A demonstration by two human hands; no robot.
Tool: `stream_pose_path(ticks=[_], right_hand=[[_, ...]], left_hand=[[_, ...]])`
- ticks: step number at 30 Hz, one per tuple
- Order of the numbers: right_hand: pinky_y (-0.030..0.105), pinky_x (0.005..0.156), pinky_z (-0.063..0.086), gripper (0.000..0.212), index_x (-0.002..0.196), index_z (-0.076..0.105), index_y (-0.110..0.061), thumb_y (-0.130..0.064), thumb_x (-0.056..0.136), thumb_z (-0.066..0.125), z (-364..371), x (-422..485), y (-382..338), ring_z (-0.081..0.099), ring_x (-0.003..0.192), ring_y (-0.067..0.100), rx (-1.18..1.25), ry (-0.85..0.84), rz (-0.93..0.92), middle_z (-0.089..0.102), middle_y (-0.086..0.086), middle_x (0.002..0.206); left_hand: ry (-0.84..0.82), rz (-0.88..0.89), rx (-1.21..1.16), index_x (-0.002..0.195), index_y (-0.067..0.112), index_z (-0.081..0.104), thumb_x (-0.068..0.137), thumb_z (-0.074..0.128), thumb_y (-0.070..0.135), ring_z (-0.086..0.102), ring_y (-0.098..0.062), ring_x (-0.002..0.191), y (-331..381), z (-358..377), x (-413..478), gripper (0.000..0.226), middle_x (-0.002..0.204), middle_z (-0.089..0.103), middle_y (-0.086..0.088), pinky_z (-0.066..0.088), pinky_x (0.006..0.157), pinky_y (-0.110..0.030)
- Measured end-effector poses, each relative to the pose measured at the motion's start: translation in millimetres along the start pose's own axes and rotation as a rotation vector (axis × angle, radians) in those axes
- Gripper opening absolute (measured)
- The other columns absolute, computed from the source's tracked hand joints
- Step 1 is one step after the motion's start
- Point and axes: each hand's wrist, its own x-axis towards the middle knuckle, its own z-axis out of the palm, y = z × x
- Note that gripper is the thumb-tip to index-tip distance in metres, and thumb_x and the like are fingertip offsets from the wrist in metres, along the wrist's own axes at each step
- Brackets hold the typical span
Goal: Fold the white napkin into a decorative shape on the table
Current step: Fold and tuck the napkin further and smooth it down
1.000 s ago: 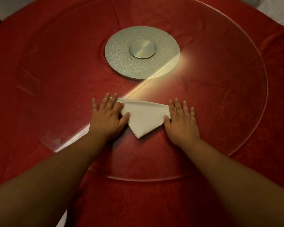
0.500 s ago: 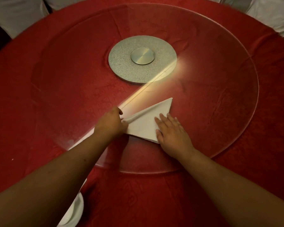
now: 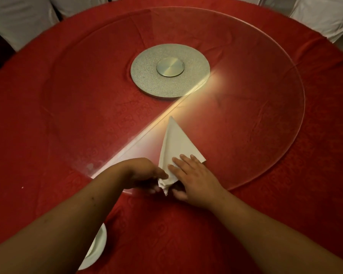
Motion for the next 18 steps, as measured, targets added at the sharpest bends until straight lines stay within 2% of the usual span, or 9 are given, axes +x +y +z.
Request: stream_pose_path(ticks=[3,5,6,8,10,11,14,16,18], right_hand=[[0.047,0.120,0.027,0.070,0.145,0.049,-0.019,-0.052,0.084,0.050,1.6,-6.5,-0.4,0.038,0.144,0.026,-0.015,0.029,-0.026,0.047,0.006,0.153],[0.045,0.117,0.033,0.057,0.138,0.057,-0.019,-0.042,0.086,0.047,3.1,-7.3,-1.2,0.048,0.137,0.026,-0.031,0.074,-0.051,0.056,0.004,0.145],[0.044,0.115,0.036,0.051,0.134,0.060,-0.020,-0.038,0.089,0.047,3.7,-7.9,-1.2,0.052,0.132,0.026,-0.034,0.096,-0.063,0.059,0.004,0.141],[0.042,0.112,0.040,0.042,0.129,0.064,-0.022,-0.036,0.094,0.046,4.5,-9.9,-1.0,0.056,0.128,0.025,-0.030,0.120,-0.079,0.063,0.002,0.136],[0.042,0.110,0.042,0.037,0.126,0.065,-0.023,-0.037,0.096,0.048,5.1,-10.9,0.0,0.057,0.127,0.025,-0.019,0.136,-0.087,0.064,0.002,0.135],[0.041,0.110,0.043,0.035,0.123,0.066,-0.023,-0.037,0.097,0.049,4.6,-10.7,0.3,0.057,0.125,0.024,-0.008,0.149,-0.090,0.065,0.002,0.133],[0.039,0.103,0.048,0.028,0.115,0.068,-0.019,-0.033,0.097,0.052,-1.9,-5.6,0.7,0.061,0.116,0.022,0.048,0.176,-0.075,0.069,0.002,0.123],[0.040,0.091,0.051,0.023,0.108,0.066,-0.017,-0.032,0.097,0.051,-12.4,1.3,-0.8,0.062,0.102,0.021,0.125,0.152,-0.010,0.070,0.002,0.110],[0.043,0.076,0.051,0.019,0.096,0.059,-0.020,-0.034,0.097,0.046,-24.3,10.4,-1.6,0.059,0.086,0.022,0.222,0.139,0.116,0.067,0.000,0.094]], left_hand=[[-0.081,0.005,-0.080,0.114,-0.001,0.074,0.095,0.069,0.029,0.065,-0.011,0.062,-1.9,6.3,-4.2,0.036,0.088,0.073,-0.008,0.055,0.061,-0.025],[-0.049,0.020,-0.020,0.112,0.001,0.076,0.095,0.068,0.039,0.066,-0.012,0.062,-1.2,8.0,-7.5,0.042,0.092,0.075,-0.008,0.054,0.061,-0.026],[0.054,0.049,0.055,0.106,0.004,0.078,0.095,0.067,0.047,0.067,-0.013,0.060,-1.2,8.1,-6.2,0.046,0.090,0.077,-0.008,0.054,0.060,-0.027],[0.435,0.159,0.292,0.093,0.014,0.076,0.097,0.057,0.059,0.068,-0.017,0.063,-4.6,4.4,2.5,0.048,0.085,0.076,-0.006,0.057,0.061,-0.031],[0.814,0.358,0.553,0.109,0.028,0.067,0.100,0.048,0.053,0.069,-0.020,0.085,-12.3,-0.7,12.0,0.032,0.106,0.072,-0.004,0.060,0.073,-0.040],[0.884,0.469,0.703,0.124,0.036,0.061,0.102,0.047,0.045,0.066,-0.023,0.104,-16.2,-2.5,15.2,0.028,0.125,0.066,-0.003,0.059,0.082,-0.044],[0.766,0.593,1.094,0.150,0.044,0.043,0.102,0.047,0.033,0.035,-0.029,0.147,-19.4,-5.3,20.5,0.050,0.166,0.031,-0.003,0.037,0.114,-0.048],[0.697,0.589,1.128,0.154,0.045,0.038,0.100,0.052,0.040,0.021,-0.028,0.155,-16.9,-5.5,23.6,0.056,0.172,0.017,-0.002,0.022,0.121,-0.046],[0.655,0.606,1.070,0.154,0.044,0.039,0.097,0.050,0.053,0.020,-0.028,0.156,-16.7,-7.3,31.2,0.060,0.172,0.016,-0.002,0.018,0.123,-0.047]])
